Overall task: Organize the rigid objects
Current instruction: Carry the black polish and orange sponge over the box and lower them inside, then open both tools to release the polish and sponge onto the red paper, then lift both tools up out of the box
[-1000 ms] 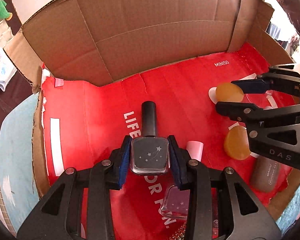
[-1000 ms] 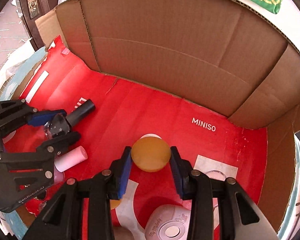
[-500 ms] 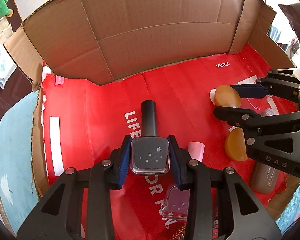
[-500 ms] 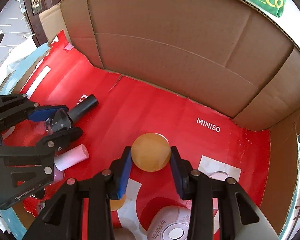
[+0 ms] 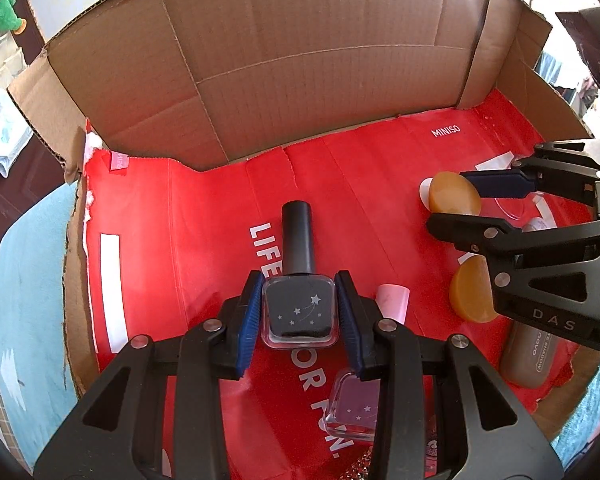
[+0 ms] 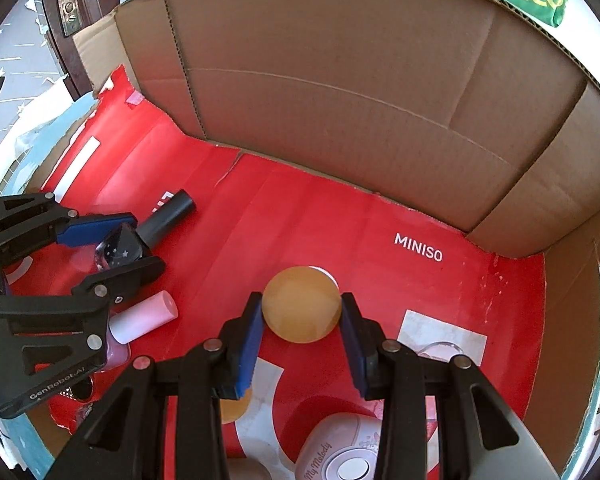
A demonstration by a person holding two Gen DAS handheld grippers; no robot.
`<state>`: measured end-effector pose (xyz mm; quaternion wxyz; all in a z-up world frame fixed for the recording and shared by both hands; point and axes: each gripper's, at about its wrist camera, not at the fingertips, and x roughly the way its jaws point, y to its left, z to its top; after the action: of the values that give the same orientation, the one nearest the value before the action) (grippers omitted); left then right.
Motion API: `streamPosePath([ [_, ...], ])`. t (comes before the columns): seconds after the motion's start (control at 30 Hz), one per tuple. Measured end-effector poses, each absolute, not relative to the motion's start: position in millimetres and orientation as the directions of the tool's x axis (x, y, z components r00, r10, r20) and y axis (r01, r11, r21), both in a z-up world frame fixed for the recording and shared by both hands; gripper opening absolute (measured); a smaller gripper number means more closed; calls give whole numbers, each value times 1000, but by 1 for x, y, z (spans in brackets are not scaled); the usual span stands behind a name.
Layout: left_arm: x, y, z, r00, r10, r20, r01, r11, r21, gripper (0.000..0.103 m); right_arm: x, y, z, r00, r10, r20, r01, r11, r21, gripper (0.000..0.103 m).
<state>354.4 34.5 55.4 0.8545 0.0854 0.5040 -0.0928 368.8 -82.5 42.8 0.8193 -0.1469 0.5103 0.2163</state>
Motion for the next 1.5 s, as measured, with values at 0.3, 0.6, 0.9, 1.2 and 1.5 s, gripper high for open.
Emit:
streamPosePath([
  [0.3,353,38,58,479,-79,-874,233,972,40,39,369,-84,42,383,205,-901,-502,865,-17,41],
  [0.6,346,43,68,501,-96,-860,226,974,23,47,368,-84,44,383,206,-901,-497,868,-13,46],
  [0.9,319,51,91,549,-131,-825,203,979,-20,58,355,-93,71,431,241,-869,-482,876,4,59],
  [1.2,274,53,129,663,-153,-733,167,984,-54,75,312,-126,124,561,252,-788,-413,911,-3,72],
  [1.5,223,39,151,793,-166,-586,162,985,-59,93,240,-164,167,723,228,-652,-346,937,-56,99],
])
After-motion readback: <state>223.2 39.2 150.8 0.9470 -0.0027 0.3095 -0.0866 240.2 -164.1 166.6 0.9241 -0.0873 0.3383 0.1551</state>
